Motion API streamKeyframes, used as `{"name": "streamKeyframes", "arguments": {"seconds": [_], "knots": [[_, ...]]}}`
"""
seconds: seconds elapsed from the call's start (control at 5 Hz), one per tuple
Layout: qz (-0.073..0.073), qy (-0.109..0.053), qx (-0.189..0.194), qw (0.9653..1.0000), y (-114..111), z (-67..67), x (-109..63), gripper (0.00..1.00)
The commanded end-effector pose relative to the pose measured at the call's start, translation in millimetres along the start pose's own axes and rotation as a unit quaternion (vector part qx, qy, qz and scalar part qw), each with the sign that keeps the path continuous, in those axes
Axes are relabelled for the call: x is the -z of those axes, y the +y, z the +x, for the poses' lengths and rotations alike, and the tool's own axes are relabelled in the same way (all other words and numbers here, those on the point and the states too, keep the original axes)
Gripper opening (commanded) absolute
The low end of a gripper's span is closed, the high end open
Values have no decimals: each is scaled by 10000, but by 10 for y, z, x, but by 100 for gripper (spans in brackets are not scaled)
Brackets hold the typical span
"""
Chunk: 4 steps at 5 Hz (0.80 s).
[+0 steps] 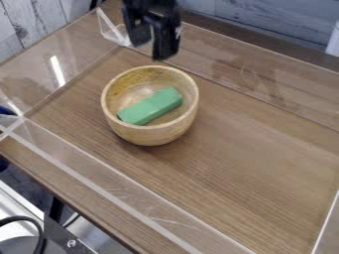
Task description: Put the green block in the brown bowl
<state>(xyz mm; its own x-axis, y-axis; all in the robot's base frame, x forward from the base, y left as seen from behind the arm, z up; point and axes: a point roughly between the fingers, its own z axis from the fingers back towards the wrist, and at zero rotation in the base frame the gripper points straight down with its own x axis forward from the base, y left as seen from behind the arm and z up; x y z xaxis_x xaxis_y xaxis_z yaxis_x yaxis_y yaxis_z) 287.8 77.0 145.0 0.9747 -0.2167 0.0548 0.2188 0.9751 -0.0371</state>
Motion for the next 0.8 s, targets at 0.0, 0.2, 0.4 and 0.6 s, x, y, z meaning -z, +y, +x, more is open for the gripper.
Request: {"name": "streamKeyframes", "arguments": {"seconds": [0.0,0.2,0.4,0.6], "knots": [[168,-317,-30,9994,64,30,-152,100],[120,-256,-59,9996,97,8,-61,0],[98,-168,-69,9998,122,-37,45,0],[97,-97,-76,9999,152,-56,138,0]]}}
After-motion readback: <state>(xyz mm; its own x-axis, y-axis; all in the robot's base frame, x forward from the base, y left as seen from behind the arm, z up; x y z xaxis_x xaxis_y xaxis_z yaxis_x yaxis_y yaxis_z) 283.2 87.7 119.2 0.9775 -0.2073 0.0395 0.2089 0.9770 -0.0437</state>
